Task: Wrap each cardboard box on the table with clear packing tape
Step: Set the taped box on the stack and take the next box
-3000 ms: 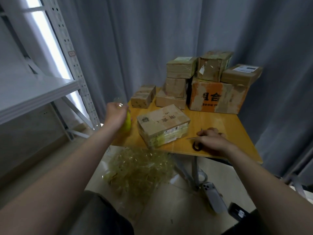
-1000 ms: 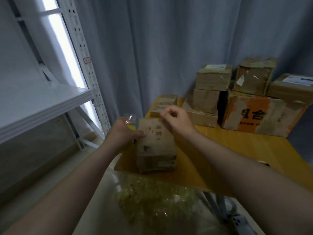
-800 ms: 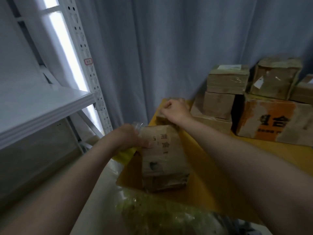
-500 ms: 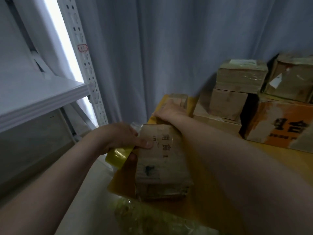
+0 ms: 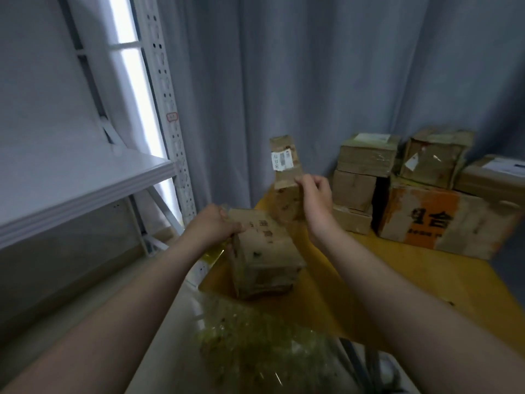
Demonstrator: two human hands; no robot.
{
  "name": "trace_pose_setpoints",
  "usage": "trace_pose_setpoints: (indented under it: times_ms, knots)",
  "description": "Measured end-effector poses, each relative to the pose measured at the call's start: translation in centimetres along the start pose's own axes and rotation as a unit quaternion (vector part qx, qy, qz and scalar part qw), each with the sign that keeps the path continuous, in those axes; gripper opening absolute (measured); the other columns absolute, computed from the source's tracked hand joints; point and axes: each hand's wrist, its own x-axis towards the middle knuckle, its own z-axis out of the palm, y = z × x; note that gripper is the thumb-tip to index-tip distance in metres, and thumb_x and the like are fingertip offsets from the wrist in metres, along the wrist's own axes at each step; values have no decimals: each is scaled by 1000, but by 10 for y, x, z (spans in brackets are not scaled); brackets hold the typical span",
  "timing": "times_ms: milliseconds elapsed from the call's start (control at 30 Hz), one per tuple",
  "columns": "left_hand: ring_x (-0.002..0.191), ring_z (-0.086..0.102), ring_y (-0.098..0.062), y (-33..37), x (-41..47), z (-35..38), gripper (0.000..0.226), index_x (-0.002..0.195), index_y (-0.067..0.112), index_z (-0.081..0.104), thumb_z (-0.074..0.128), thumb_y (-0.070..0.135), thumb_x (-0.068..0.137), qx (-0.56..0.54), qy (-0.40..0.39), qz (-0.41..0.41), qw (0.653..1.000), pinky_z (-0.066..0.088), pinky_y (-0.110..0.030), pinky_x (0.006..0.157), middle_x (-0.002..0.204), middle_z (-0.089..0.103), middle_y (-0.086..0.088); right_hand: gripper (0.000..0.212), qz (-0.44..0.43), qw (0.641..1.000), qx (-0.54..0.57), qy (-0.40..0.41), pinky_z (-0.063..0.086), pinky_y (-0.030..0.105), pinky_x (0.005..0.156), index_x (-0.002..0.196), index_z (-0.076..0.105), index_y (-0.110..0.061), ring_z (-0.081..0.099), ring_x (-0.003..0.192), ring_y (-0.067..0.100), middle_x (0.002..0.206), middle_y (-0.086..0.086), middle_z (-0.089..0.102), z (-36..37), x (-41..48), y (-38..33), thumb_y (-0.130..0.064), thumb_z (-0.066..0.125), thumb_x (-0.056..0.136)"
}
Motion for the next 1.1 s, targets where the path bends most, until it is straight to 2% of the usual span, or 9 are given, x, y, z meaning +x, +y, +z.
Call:
trace_pose_setpoints:
  times_ms: [100, 167, 233, 367, 500, 633, 767, 933, 1100]
  knots:
    - [75, 75, -26, -1, -21, 1, 44, 114, 9, 51, 82, 23, 86, 21, -4, -8, 1000, 64, -44, 75, 95, 70, -9, 51, 108, 975, 192, -36, 59, 59, 87, 128, 58, -25, 66, 113, 33, 120, 11, 69, -16, -45, 10, -51, 65, 85]
    - [67, 70, -16, -5, -35, 6, 43, 112, 9, 51, 81, 25, 87, 45, -16, -11, 999, 61, -27, 63, 88, 66, -4, 73, 146, 961, 232, -41, 56, 64, 90, 132, 60, -24, 68, 115, 35, 125, 14, 71, -16, -71, 18, -58, 68, 67]
    - [48, 63, -5, -8, -45, 11, 32, 98, 13, 54, 81, 24, 87, 25, -3, -12, 1000, 51, -17, 45, 80, 62, 0, 78, 138, 970, 199, -35, 54, 59, 99, 128, 60, -26, 69, 112, 33, 121, 12, 72, -11, -86, 23, -64, 66, 60]
    - [57, 73, -20, -20, -48, 5, 35, 86, 3, 73, 88, 33, 79, 21, 49, -22, 998, 62, -41, 77, 65, 74, -6, 34, 86, 995, 42, -21, 45, 34, 76, 121, 48, -27, 59, 100, 19, 118, 6, 61, -2, -96, 14, -51, 53, 97]
    - [48, 70, -20, -19, -55, -26, 29, 93, 1, 68, 81, 25, 86, -43, 126, 7, 991, 60, -34, 54, 79, 74, -15, 32, 38, 999, -12, -4, 34, 25, 65, 124, 45, -21, 50, 92, 4, 132, 3, 49, 8, -90, 20, -42, 53, 102]
    - [43, 55, -15, 2, -91, -40, 21, 84, 5, 70, 71, 22, 95, -190, -100, -22, 976, 52, -26, 47, 67, 66, -8, 31, 51, 998, 27, 22, 38, 26, 68, 123, 47, -21, 52, 92, 8, 130, 5, 52, 14, -89, 20, -42, 53, 102]
    - [53, 48, -12, 4, -117, -13, 47, 56, 17, 66, 65, 41, 97, -190, -282, -101, 935, 52, -26, 61, 65, 59, 0, 57, 115, 979, 159, 47, 51, 50, 100, 119, 55, -29, 62, 113, 29, 122, 6, 65, 9, -80, 14, -66, 57, 75]
    - [39, 48, -11, 5, -107, 25, 44, 63, 11, 59, 60, 34, 101, -335, -209, -142, 908, 42, -16, 40, 50, 52, -1, 63, 87, 978, 180, 52, 48, 58, 106, 121, 66, -35, 64, 119, 30, 125, 4, 71, -32, -53, 35, -69, 58, 69]
    - [38, 48, -11, 12, -76, 35, 44, 65, 9, 56, 57, 30, 103, -410, -160, -162, 883, 45, -17, 39, 51, 52, -1, 69, 106, 982, 153, 31, 50, 59, 106, 126, 66, -30, 66, 118, 31, 125, 7, 71, -51, -50, 55, -70, 57, 71]
